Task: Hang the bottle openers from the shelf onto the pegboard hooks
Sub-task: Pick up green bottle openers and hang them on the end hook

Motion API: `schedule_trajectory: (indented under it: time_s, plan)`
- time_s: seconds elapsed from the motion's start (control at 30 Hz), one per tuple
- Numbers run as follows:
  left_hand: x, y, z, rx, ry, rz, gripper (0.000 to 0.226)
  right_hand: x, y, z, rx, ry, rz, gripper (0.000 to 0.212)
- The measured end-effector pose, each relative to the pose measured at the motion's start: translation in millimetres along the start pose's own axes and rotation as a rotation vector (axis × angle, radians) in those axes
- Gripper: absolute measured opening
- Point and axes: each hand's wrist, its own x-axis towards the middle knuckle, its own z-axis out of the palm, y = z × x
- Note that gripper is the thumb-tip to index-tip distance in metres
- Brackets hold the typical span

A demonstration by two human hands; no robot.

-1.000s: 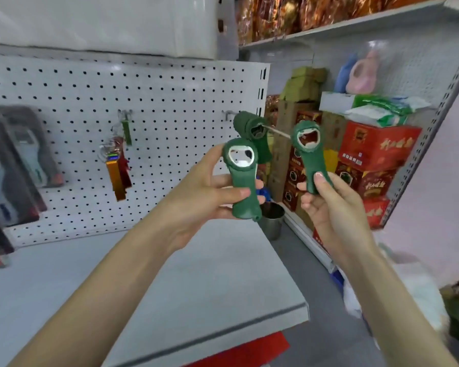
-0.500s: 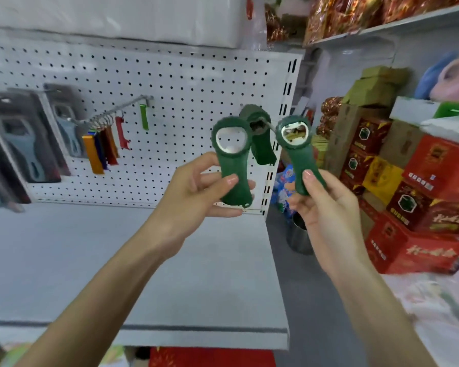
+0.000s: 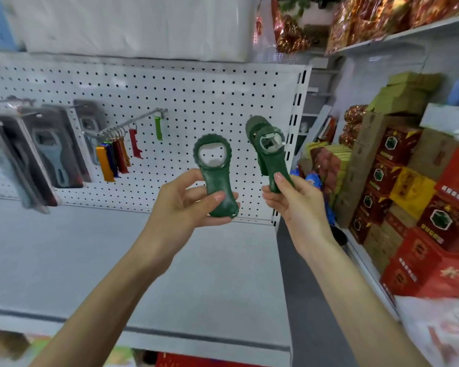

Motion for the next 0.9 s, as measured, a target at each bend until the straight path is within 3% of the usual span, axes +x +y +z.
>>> schedule_trajectory:
  time_s: [0.4,0.73,0.9]
  plan:
    - [-7,5,-10,0.075,0.031,-0.030,0.019,16,7,10,0.017,-0.006,0.029,0.006]
    - [-10,-5,2,0.114,-0.020,-0.094,0.016,2,20,-4,0.144,-0.048,0.210,0.006]
    - [-10,-9,21,0.087,-0.006,-0.073,0.013,-22,8,-28,-0.027,-0.146,0.211,0.017]
